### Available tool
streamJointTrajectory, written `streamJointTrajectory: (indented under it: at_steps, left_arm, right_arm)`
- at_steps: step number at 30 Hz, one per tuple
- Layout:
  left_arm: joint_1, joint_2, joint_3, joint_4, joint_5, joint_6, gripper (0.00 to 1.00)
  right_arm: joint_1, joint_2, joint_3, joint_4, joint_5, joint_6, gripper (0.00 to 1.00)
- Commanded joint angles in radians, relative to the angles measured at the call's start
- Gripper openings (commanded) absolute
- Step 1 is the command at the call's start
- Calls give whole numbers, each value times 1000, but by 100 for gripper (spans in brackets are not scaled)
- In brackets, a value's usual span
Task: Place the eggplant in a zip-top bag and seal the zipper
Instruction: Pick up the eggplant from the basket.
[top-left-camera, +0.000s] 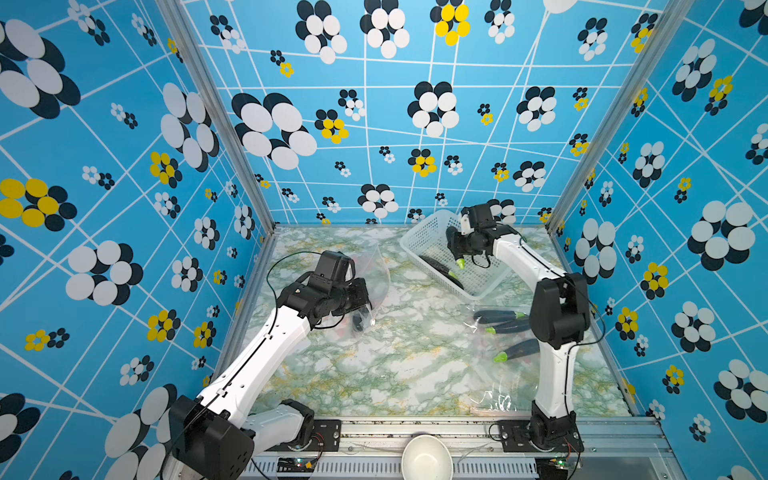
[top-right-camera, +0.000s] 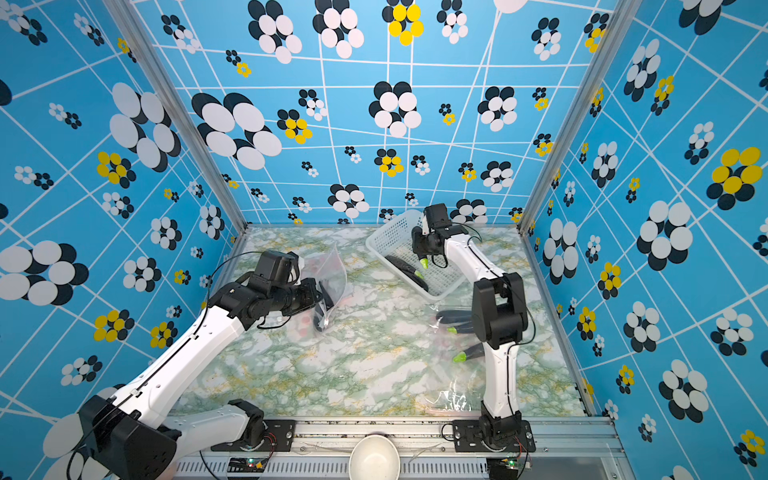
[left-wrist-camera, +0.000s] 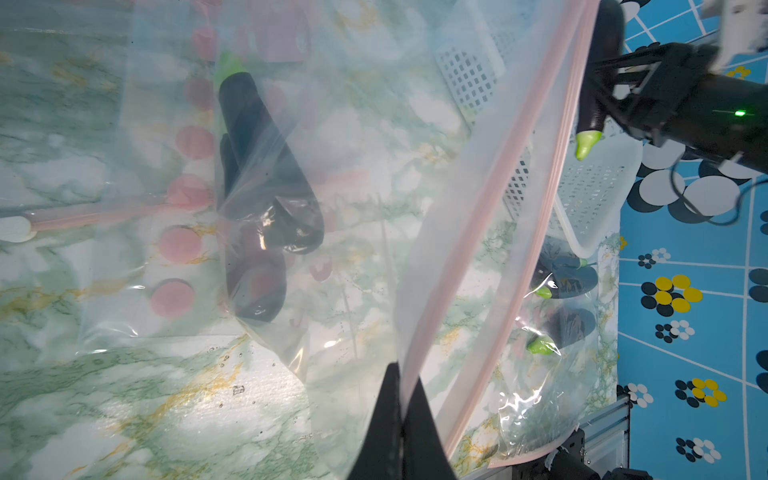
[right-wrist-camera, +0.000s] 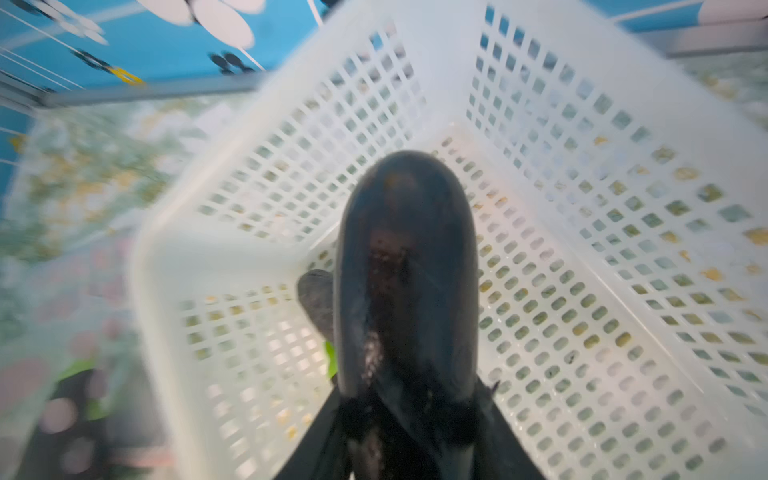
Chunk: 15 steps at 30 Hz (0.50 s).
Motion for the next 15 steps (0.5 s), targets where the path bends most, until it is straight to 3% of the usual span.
streamJointTrajectory:
  at_steps: [1,8,15]
  left_arm:
    - [17,-19,-43,45,26,-24,0]
    - [23,-21,-65,80,55,-35,0]
    - [26,-23,-70,94,63,-43,0]
  right_arm:
    - [23,-204,-137,175,-104,157,40]
    - [194,-497,-411,349,-91,365,41]
    - [379,-551,-527,489,-108,600,42]
